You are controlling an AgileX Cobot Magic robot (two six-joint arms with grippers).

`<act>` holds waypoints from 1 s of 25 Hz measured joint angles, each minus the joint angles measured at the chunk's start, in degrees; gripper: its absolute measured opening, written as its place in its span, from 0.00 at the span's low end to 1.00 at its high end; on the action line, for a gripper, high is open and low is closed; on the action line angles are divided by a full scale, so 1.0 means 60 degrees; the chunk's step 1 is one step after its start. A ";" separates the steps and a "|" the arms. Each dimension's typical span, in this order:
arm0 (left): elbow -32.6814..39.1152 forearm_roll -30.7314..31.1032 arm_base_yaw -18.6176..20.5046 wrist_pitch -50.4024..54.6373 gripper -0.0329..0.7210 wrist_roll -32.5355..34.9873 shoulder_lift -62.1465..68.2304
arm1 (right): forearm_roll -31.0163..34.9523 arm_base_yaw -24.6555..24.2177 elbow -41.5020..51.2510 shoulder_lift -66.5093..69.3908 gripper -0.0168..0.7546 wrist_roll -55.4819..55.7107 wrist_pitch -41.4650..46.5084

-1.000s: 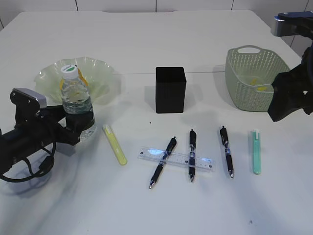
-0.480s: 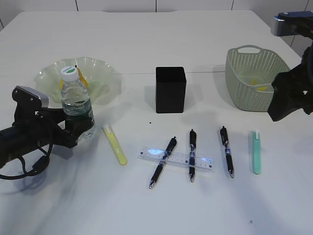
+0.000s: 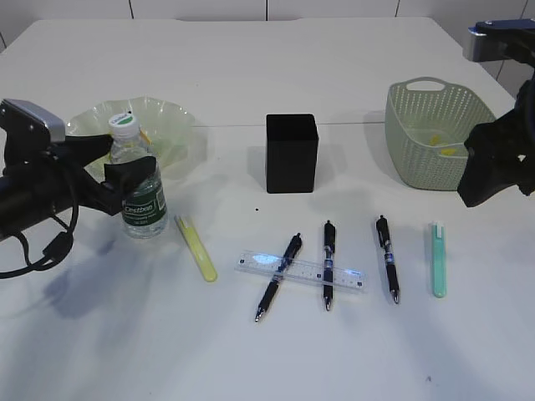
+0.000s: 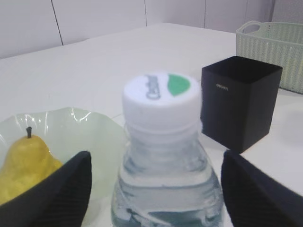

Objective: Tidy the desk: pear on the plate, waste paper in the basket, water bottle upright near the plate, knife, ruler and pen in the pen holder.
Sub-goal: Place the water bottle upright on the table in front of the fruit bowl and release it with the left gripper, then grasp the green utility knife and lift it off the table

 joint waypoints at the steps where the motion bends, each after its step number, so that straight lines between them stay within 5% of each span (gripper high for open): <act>1: 0.0000 -0.0008 0.0000 0.0000 0.85 0.0000 -0.0067 | 0.0000 0.0000 0.0000 0.0000 0.72 0.0000 0.0000; 17: 0.0041 -0.0285 0.0000 0.0098 0.85 -0.0144 -0.2509 | 0.0000 0.0000 0.0000 0.0000 0.72 0.0000 0.0000; 25: 0.0062 -0.1180 0.0037 0.2350 0.81 -0.0808 -0.3857 | 0.0000 0.0000 0.0000 0.0000 0.72 0.0000 0.0000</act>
